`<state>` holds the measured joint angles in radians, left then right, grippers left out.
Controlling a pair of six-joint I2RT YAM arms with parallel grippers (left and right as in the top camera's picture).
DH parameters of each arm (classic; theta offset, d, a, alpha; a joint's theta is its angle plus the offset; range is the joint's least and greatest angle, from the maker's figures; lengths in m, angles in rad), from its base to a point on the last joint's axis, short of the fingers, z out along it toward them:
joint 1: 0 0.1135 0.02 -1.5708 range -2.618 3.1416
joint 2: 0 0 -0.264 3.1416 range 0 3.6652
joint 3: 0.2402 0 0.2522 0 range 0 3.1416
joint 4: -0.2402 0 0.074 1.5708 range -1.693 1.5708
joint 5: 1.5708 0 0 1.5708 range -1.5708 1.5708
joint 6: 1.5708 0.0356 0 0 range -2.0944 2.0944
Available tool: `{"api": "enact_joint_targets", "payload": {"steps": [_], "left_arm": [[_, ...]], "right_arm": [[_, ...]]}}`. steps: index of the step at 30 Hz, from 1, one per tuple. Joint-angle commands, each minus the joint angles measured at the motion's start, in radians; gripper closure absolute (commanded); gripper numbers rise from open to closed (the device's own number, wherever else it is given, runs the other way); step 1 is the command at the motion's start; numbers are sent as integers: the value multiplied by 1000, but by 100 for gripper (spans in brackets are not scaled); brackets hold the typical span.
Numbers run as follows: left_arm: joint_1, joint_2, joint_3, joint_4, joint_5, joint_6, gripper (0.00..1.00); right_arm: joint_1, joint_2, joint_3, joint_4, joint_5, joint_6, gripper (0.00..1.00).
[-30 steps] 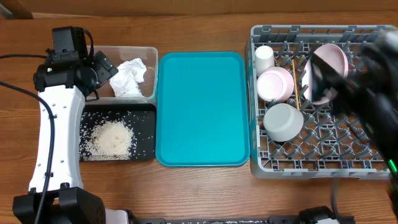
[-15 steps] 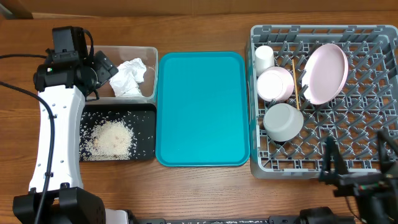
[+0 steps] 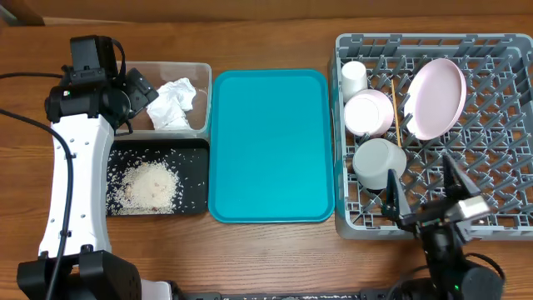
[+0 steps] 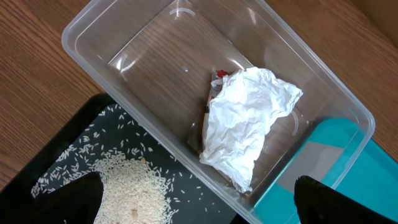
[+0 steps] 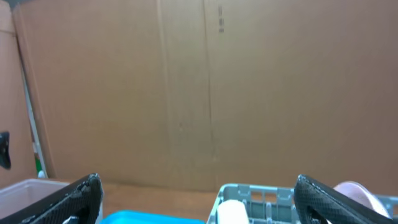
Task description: Sort waste into correct bins and load items into the dishwasher
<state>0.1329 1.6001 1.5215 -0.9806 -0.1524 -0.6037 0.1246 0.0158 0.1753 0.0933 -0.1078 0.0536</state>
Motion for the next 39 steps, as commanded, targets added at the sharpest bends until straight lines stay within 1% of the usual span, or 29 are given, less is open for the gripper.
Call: {"api": "enact_joint_targets", "payload": {"steps": [1,3,6,16,39], "left_arm": [[3,3,12,-2,4,-10,0],[3,3,12,-2,4,-10,0],[3,3,12,-2,4,-10,0],[3,3,12,-3,4,-10,0],[3,3,12,-2,4,-10,0]], "right_arm": [[0,-13,-77,66,-6,26,0],[0,-13,-124,97,-6,29,0],[0,-13,-169,84,-5,29,0],[-1,-13,-167,-176,36,25,0],[-2,-13,-167,-173,46,25,0]]}}
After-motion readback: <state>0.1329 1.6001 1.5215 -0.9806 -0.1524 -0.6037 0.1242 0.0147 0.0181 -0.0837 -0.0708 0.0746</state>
